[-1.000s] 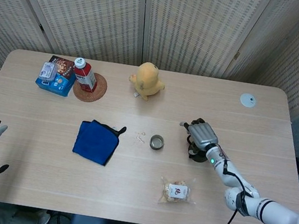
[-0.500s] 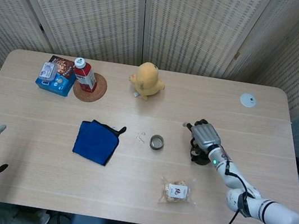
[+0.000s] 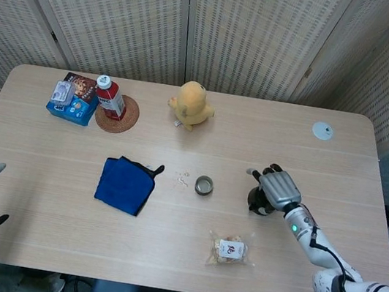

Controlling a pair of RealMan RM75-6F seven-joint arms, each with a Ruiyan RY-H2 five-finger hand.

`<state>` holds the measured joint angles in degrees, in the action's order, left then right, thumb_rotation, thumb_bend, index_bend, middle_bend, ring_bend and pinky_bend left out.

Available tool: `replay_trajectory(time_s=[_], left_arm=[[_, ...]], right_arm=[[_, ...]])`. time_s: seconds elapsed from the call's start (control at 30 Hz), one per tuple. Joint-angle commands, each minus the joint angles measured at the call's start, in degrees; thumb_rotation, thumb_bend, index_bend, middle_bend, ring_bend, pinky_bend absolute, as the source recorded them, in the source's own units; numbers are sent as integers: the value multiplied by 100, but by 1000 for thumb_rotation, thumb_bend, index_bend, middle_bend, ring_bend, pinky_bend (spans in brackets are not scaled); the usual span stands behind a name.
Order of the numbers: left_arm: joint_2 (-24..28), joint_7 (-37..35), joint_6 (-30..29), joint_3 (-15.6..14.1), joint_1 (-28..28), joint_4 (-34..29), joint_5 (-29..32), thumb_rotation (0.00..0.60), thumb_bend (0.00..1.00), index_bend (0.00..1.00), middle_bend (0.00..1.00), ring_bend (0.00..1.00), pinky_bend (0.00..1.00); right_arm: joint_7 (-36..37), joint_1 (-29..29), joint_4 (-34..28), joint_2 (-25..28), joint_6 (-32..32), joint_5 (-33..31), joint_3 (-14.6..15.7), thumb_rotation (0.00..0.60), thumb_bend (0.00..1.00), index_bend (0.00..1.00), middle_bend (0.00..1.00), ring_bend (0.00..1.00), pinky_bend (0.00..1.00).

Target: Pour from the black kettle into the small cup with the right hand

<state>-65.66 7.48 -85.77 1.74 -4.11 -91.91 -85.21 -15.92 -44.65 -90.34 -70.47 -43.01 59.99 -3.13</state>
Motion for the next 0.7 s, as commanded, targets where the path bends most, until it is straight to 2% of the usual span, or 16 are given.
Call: replay_trajectory(time_s=[0.03, 0.17, 0.4, 0.7], left_arm=[[-5, -17, -8, -1, -3, 5, -22, 600, 132, 64, 0, 46, 0], [-15, -36, -17, -1, -9, 12, -52, 600, 132, 64, 0, 46, 0], [-34, -54, -45, -15, 11, 20, -73, 600, 132, 65, 0, 46, 0], [-9, -83, -66, -23, 49, 33, -53, 600, 132, 64, 0, 46, 0]], right_arm=[[-112, 255, -329, 256, -306, 177, 199, 600, 70, 182, 510, 213, 134], [-172, 452, -479, 345, -570, 330, 312, 600, 71, 182, 501, 213, 134], [-23, 702, -465, 291, -870, 592, 344, 600, 70, 182, 345, 217, 135], [2, 892, -376, 250, -1046, 800, 365, 600, 64, 161, 230, 168, 135]])
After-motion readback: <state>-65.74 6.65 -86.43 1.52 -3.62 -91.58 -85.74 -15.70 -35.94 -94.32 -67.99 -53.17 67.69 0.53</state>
